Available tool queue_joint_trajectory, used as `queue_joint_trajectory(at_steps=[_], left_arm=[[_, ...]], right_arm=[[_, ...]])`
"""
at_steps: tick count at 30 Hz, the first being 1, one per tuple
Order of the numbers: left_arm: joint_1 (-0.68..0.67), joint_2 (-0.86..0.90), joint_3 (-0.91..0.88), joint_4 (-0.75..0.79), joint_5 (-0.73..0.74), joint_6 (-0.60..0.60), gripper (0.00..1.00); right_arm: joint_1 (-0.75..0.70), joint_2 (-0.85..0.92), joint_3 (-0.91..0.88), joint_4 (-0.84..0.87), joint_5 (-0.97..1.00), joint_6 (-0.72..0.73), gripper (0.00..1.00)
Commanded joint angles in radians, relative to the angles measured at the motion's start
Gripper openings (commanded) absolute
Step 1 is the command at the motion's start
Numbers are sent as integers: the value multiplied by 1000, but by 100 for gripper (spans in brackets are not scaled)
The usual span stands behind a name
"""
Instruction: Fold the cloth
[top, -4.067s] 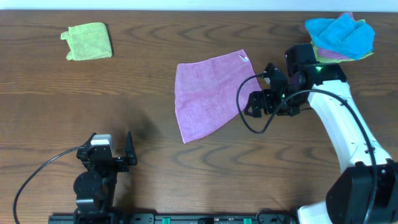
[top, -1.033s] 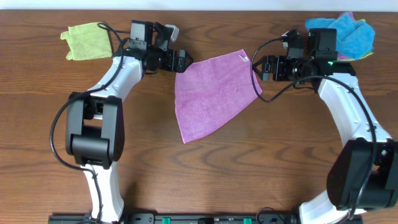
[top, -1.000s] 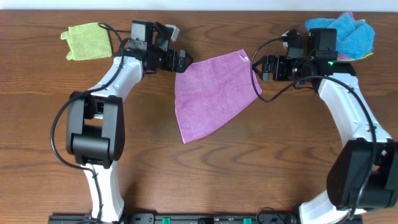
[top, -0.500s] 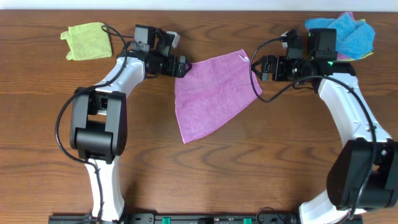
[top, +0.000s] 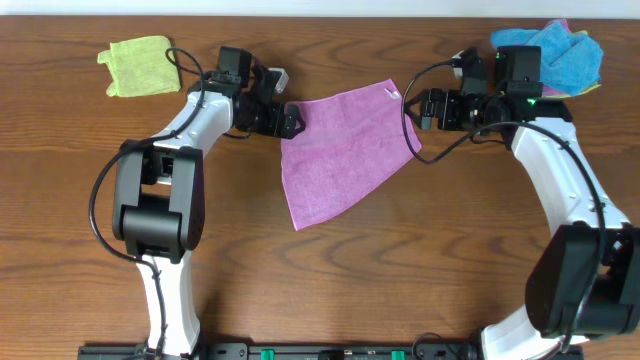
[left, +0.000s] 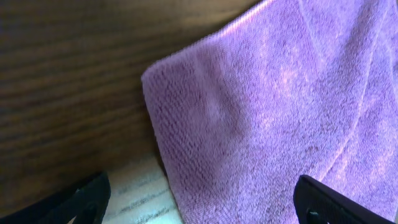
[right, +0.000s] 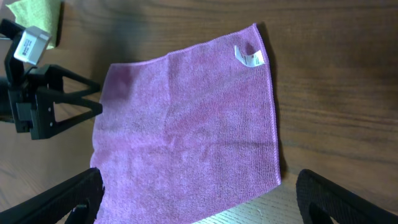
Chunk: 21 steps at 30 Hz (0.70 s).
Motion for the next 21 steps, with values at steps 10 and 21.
queue_joint_trajectory(at_steps=[10, 21], left_arm=[[-55, 101, 16, 3, 127, -17, 95], [-61, 110, 23, 150, 257, -122, 84]], right_arm=[[-3, 0, 3, -2, -12, 9, 99], [-3, 0, 3, -3, -12, 9, 99]])
